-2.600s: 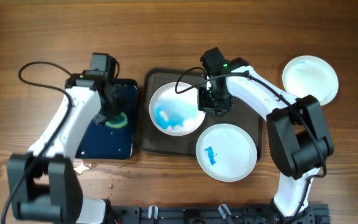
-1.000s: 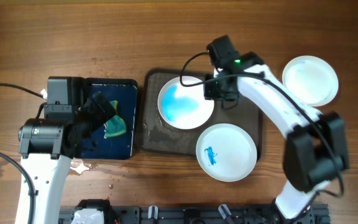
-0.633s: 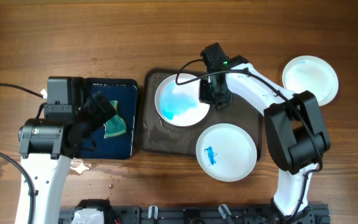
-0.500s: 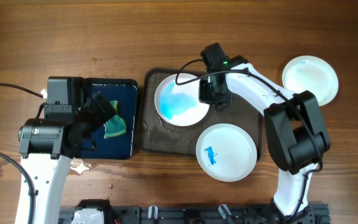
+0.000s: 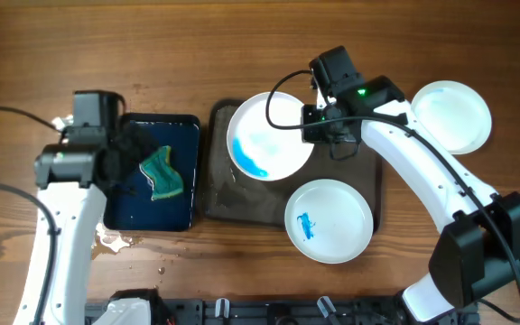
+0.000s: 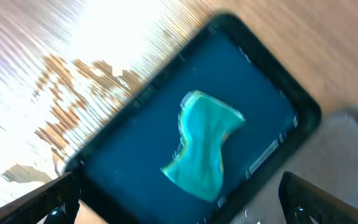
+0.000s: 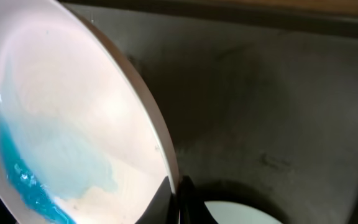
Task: Clean dirty plates on tray and stack at the side
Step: 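Lift the cleaned plate with the right gripper and carry it right, then stack the plate on the cleaned plate at right and release, then grasp the rim of the last stained plate on the tray with right gripper, then grasp the sponge in the basin with the left gripper and bring it over, then scrub the blue stain on the held plate with the sponge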
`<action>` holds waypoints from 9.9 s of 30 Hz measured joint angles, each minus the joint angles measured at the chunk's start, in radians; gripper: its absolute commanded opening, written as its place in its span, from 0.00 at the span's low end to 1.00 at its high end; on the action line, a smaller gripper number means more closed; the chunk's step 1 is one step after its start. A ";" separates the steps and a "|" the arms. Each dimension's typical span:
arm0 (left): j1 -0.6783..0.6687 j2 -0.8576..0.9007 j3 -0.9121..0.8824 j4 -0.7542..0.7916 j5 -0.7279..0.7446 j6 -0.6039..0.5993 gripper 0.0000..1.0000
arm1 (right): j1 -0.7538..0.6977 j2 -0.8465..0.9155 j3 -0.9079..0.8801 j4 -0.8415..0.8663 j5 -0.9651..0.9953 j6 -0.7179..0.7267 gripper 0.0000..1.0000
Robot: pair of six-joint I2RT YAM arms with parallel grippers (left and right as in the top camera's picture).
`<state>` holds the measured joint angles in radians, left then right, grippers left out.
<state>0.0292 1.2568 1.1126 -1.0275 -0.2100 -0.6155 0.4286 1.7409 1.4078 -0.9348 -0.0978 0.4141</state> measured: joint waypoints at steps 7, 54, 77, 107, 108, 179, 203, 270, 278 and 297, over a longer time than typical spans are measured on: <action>0.357 0.005 0.000 0.026 0.025 -0.037 1.00 | 0.141 0.001 0.000 0.016 -0.056 0.000 0.05; 0.410 0.108 0.000 0.026 0.059 -0.064 1.00 | 0.773 0.468 0.675 0.498 1.154 -1.245 0.05; 0.410 0.108 0.000 0.027 0.089 -0.064 1.00 | -0.460 0.346 0.674 -0.432 0.222 -0.065 0.04; 0.184 0.189 0.000 0.052 0.128 -0.021 0.95 | -0.678 0.005 0.285 -0.308 -0.072 -0.151 0.36; 0.154 0.215 0.000 0.053 0.126 -0.018 0.95 | -0.625 -0.039 0.291 -0.341 -0.079 -0.155 0.36; -0.016 0.494 -0.126 0.296 0.291 0.053 0.04 | -0.185 -0.073 -0.533 0.227 -0.095 0.165 0.05; -0.462 0.220 -0.081 0.159 -0.632 -0.025 0.04 | -0.185 -0.073 -0.533 0.224 -0.095 0.145 0.05; -0.561 0.650 -0.041 0.590 0.723 -0.018 0.04 | -0.180 -0.073 -0.532 0.209 -0.111 0.138 0.04; -0.719 0.658 -0.060 0.774 0.915 -0.085 0.04 | -0.180 -0.073 -0.532 0.200 -0.111 0.138 0.05; -0.737 0.658 -0.053 0.674 0.788 -0.064 0.04 | -0.180 -0.073 -0.532 0.191 -0.114 0.138 0.04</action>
<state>-0.7074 1.9152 1.0592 -0.3534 0.5781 -0.6792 0.2481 1.6680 0.8757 -0.7437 -0.2123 0.5526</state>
